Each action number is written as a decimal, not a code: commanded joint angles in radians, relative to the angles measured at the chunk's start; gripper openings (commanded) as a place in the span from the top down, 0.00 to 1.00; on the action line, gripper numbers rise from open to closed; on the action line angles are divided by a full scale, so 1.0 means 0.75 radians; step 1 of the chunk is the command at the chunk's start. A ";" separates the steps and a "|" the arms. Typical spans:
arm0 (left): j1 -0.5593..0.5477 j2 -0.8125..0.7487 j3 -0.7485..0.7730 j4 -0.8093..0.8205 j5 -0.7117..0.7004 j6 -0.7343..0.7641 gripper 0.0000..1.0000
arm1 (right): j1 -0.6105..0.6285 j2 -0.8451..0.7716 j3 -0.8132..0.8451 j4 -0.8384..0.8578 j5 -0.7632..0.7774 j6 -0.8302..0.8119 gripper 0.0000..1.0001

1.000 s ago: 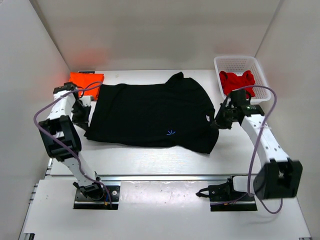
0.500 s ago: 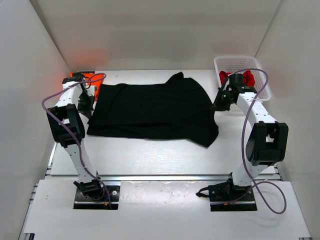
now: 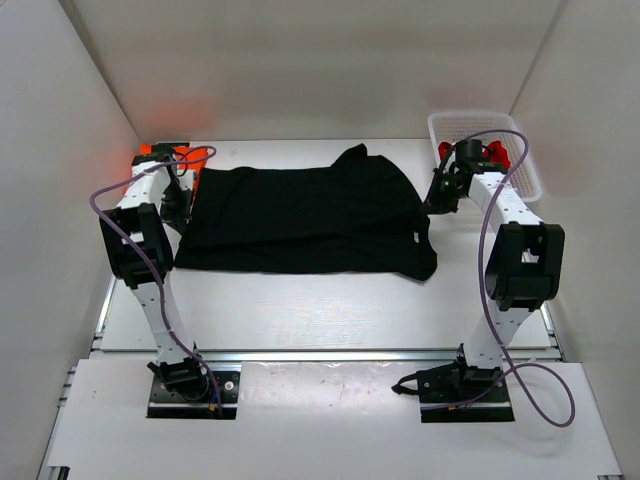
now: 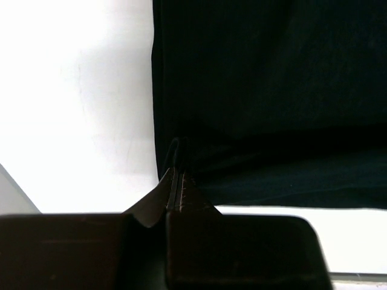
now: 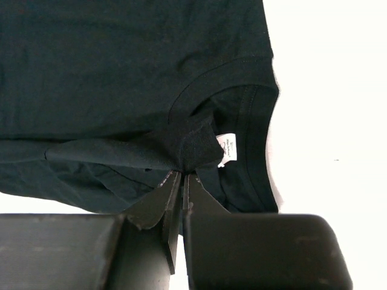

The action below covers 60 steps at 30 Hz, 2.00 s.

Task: Fold and stack the t-shirts
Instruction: Fold the flattened tshirt in 1/3 of the way

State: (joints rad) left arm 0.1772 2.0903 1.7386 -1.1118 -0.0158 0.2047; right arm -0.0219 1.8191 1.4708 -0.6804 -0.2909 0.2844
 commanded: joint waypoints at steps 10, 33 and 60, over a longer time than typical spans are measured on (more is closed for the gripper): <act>-0.040 0.048 0.130 0.079 -0.075 -0.034 0.67 | -0.022 0.104 0.215 0.060 -0.138 -0.015 0.68; 0.130 -0.278 -0.547 0.368 -0.014 -0.179 0.05 | -0.069 -0.376 -0.615 0.150 -0.117 0.116 0.51; 0.130 -0.097 -0.496 0.360 0.136 -0.273 0.88 | -0.147 -0.200 -0.822 0.300 -0.185 0.310 0.84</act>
State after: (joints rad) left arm 0.2817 1.9930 1.3884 -0.8375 0.0677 -0.0074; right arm -0.1314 1.6558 0.8776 -0.4896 -0.4137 0.4976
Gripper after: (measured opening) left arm 0.149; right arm 0.191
